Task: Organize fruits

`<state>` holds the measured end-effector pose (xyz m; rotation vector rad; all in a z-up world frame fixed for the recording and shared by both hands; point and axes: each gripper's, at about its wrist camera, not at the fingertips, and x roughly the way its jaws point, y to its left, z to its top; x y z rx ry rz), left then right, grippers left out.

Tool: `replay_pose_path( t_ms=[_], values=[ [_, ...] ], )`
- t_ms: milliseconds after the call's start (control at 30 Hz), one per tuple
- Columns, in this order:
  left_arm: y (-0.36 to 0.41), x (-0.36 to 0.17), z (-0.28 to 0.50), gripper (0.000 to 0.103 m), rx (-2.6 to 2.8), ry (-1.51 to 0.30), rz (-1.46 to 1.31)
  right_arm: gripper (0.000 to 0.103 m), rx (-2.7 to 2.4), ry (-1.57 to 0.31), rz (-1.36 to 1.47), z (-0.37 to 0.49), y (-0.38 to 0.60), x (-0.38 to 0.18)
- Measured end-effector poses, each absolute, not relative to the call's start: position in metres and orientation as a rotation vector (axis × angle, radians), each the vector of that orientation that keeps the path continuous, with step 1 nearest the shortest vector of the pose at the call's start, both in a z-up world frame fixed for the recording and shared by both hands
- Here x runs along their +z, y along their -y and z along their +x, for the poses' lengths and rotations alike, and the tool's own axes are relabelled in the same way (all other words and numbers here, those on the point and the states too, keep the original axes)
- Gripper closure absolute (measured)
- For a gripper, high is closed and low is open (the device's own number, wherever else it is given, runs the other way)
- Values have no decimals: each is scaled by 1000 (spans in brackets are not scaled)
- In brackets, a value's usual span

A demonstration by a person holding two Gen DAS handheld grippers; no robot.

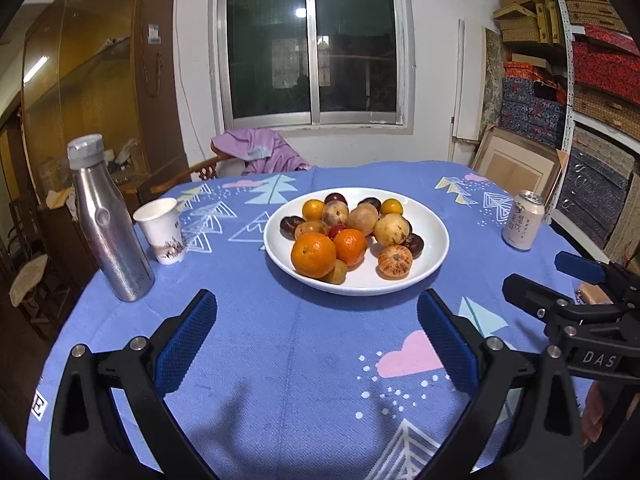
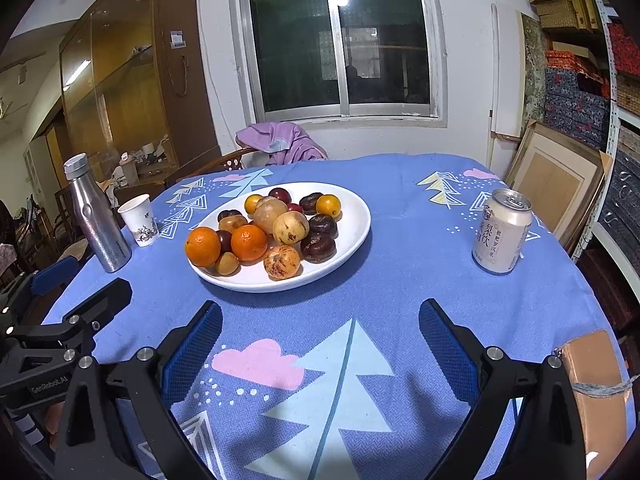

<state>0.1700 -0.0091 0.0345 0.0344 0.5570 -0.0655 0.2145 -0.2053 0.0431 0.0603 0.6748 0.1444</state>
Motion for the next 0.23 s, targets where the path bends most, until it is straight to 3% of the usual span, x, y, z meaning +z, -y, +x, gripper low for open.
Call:
replay_pose_path(
  t_ms=[233],
  values=[
    [10,32,172,5,-73,-570,40,3,144,-675,55,215,204,43]
  ],
)
